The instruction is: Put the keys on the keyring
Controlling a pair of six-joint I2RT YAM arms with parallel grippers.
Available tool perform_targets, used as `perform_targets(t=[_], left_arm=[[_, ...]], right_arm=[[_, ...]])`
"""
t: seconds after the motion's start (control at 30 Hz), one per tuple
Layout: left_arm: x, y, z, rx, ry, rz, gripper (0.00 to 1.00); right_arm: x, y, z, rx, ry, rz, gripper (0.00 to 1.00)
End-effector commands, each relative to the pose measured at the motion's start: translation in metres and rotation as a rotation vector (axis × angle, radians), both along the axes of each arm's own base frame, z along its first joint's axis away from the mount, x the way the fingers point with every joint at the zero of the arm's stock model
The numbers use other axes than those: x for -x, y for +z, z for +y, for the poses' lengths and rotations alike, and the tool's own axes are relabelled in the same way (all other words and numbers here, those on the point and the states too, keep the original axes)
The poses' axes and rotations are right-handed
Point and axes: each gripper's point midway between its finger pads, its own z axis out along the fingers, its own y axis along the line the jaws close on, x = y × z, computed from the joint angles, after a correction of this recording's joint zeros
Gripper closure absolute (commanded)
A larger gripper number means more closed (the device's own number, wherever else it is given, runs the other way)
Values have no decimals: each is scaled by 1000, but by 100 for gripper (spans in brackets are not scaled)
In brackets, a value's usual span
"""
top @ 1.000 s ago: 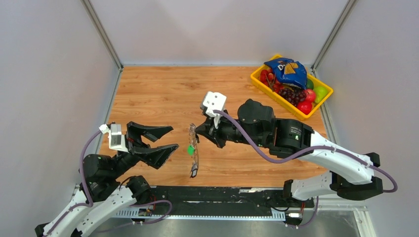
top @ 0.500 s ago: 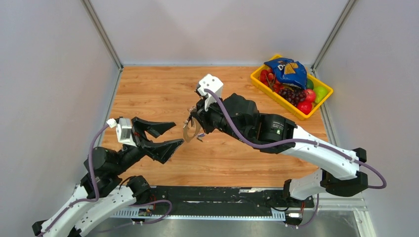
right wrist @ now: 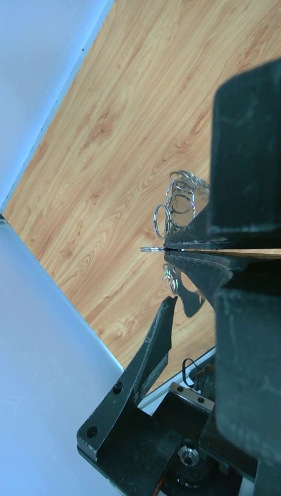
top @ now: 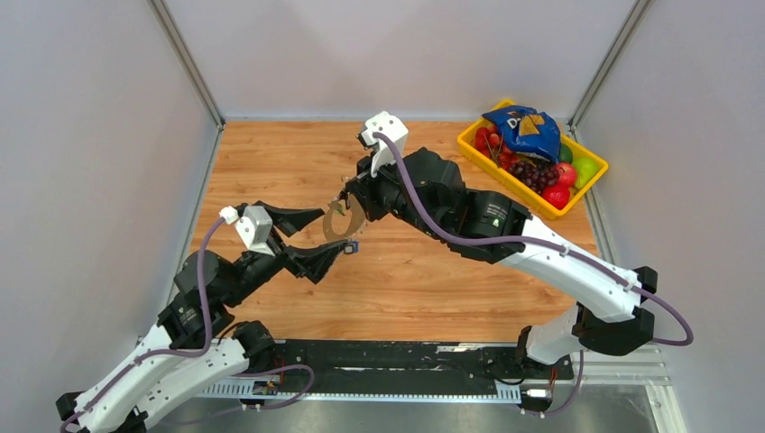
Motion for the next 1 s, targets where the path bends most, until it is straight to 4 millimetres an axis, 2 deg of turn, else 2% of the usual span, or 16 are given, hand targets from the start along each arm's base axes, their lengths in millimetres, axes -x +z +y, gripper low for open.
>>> perform_targets(t=[0.0, 0.3, 0.37, 0.4, 0.5, 0.6, 0.87, 0.97], left_arm=[[-14, 5, -1, -51, 53, -49, 8], [-33, -15, -20, -123, 59, -42, 22], [-34, -16, -22, -122, 58, -47, 29], [-34, -16, -23, -123, 55, -47, 39], [-36, -20, -26, -131, 50, -38, 57], [-36, -21, -27, -134, 48, -32, 61], [-36, -32, -25, -144, 55, -5, 60], [-36, -37, -25, -153, 54, 9, 65]], right_arm=[[1, 40, 3, -126, 22, -23, 100], [4, 48, 2, -142, 45, -30, 100], [5, 49, 2, -144, 49, -32, 100], [5, 49, 1, -145, 50, -32, 100], [6, 51, 0, -147, 55, -36, 100], [7, 52, 0, -153, 59, -38, 100], [7, 57, -3, -166, 59, -49, 100], [7, 61, -5, -174, 55, -58, 100]])
